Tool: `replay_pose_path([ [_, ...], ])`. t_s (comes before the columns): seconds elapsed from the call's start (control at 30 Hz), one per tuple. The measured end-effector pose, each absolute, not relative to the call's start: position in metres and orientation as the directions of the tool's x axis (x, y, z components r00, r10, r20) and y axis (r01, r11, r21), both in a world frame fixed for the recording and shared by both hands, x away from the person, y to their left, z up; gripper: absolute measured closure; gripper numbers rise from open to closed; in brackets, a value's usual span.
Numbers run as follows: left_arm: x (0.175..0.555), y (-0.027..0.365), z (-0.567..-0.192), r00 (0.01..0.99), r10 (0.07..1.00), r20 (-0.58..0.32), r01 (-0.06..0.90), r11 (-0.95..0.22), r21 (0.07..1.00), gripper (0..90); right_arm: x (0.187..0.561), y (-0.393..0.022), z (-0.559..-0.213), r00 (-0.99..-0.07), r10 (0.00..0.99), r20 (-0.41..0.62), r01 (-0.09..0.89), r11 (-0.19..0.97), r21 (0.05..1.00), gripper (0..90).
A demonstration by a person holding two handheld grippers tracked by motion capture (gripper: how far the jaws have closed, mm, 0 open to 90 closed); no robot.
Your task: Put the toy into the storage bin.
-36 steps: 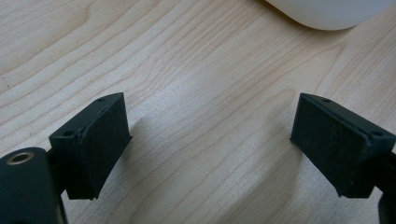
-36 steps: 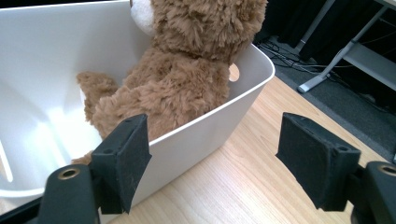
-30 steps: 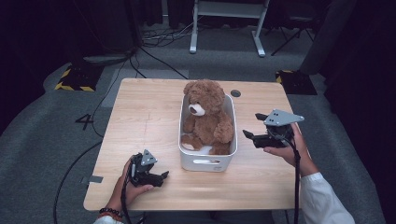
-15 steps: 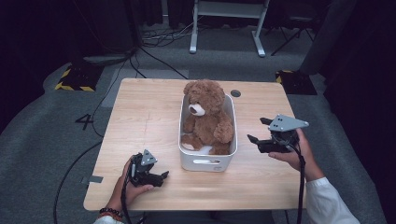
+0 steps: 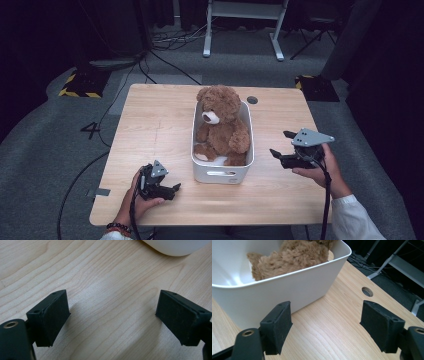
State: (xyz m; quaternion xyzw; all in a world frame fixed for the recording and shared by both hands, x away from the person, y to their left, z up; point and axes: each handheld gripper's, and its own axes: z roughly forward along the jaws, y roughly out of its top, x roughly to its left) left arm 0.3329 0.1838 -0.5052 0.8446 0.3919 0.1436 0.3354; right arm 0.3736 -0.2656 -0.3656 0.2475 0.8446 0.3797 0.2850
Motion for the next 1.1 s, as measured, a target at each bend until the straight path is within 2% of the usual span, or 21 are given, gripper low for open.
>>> replay_pose_path([
  [1.1,0.333,0.184,-0.505,0.652,0.758,-0.02,0.566,-0.469,0.679,11.4,0.366,-0.299,-0.407,-0.687,0.669,-0.283,0.277,0.601,0.75,25.0],
])
